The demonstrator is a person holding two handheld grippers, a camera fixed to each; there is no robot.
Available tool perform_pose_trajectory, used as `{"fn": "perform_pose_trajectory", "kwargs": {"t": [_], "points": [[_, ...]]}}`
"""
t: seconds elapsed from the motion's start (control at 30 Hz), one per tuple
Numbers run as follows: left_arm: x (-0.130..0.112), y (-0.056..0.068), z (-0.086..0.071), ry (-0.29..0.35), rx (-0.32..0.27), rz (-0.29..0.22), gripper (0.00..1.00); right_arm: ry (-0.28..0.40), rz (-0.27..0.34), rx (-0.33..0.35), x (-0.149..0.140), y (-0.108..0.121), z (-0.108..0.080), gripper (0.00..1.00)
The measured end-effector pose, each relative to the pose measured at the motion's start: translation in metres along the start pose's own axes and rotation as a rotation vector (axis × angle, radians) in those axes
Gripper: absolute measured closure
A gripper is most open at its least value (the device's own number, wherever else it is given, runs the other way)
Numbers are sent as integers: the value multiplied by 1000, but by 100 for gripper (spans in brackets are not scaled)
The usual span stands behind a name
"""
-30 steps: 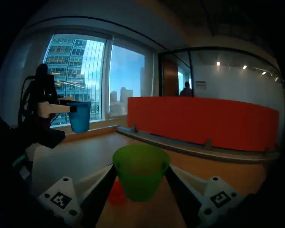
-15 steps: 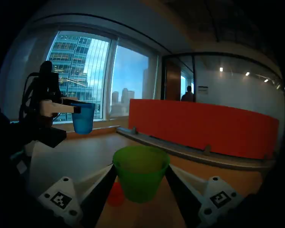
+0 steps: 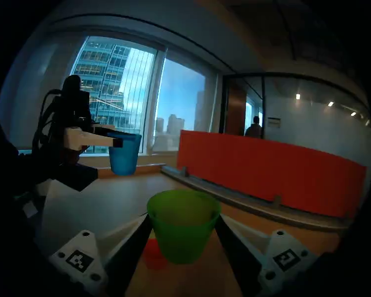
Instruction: Pour water
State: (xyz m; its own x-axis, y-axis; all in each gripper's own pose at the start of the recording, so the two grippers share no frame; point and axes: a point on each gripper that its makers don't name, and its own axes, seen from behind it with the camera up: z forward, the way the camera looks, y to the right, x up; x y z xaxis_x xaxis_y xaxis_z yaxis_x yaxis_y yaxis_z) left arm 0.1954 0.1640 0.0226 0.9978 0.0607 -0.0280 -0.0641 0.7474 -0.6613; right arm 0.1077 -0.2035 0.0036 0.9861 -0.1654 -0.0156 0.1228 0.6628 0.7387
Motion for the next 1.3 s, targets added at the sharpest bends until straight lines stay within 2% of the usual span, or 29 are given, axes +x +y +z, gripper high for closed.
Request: {"fn": "perform_pose_trajectory", "kwargs": {"t": [0.2,0.53,1.07,1.3], "points": [[4,-1,-2,5,6,22,11,7,-1,32,4,-13,3,10],[15,1,-6,10,14,87,11,5,-4,93,3,-40,7,10],[46,6,-10,41,45,262,11,6,11,170,0,-71,13,10],[53,8,-11,46,53,312,11,7,15,195,-2,-83,16,11]]}}
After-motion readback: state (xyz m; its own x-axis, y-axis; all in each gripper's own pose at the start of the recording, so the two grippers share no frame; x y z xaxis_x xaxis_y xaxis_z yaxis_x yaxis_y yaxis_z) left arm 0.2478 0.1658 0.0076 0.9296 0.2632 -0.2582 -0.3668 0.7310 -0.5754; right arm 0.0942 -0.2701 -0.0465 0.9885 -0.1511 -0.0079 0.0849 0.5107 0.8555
